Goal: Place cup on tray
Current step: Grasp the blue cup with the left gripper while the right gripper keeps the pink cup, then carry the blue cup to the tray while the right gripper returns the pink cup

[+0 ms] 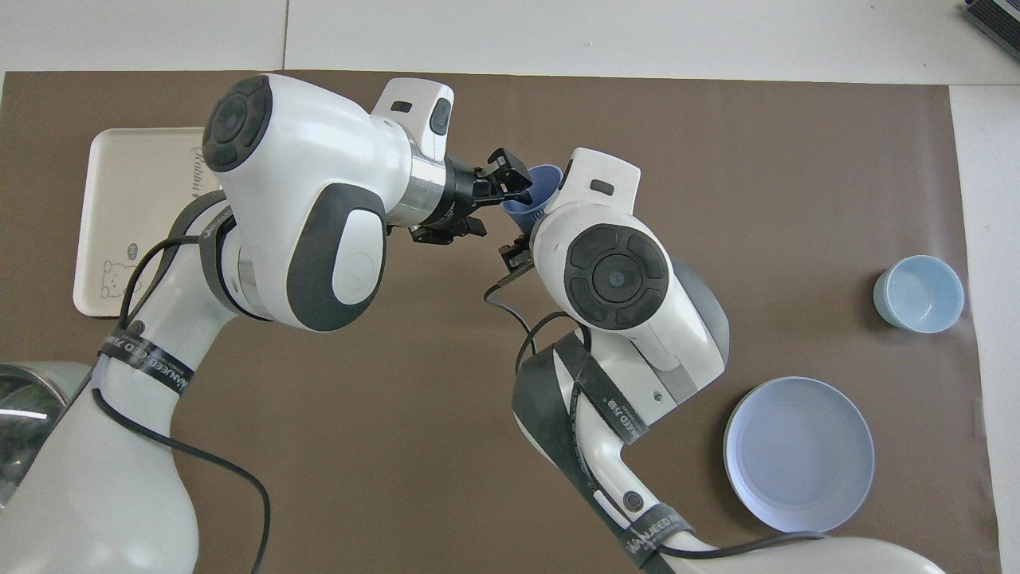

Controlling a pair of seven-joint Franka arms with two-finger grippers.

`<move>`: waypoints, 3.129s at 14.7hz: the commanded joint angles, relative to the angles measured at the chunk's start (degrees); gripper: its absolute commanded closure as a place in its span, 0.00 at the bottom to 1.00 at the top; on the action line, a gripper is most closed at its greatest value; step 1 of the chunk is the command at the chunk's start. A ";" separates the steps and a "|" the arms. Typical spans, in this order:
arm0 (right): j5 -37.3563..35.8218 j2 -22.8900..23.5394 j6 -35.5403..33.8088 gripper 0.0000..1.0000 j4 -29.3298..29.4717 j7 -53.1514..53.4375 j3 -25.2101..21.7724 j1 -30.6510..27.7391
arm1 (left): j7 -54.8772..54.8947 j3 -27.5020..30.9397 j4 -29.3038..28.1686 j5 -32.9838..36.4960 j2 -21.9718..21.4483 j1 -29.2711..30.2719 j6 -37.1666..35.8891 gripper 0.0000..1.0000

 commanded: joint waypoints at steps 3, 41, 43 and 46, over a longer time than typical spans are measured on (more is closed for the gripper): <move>-1.56 -0.84 -0.25 1.00 -0.68 1.51 -0.07 0.14 | -0.18 0.82 -3.09 -0.18 -1.78 -2.12 1.09 0.66; 44.30 -1.99 9.68 1.00 -2.35 -55.42 -0.25 -24.89 | 49.03 2.32 -20.58 15.11 -6.71 43.14 23.92 1.00; 53.14 -1.55 9.77 1.00 -3.05 -63.66 -0.33 -26.92 | 50.70 2.32 -21.98 15.02 -4.78 43.14 28.05 1.00; 69.24 -0.58 9.94 1.00 -5.95 -80.27 -0.42 -30.00 | 50.79 2.31 -22.34 15.02 -2.93 42.97 30.44 1.00</move>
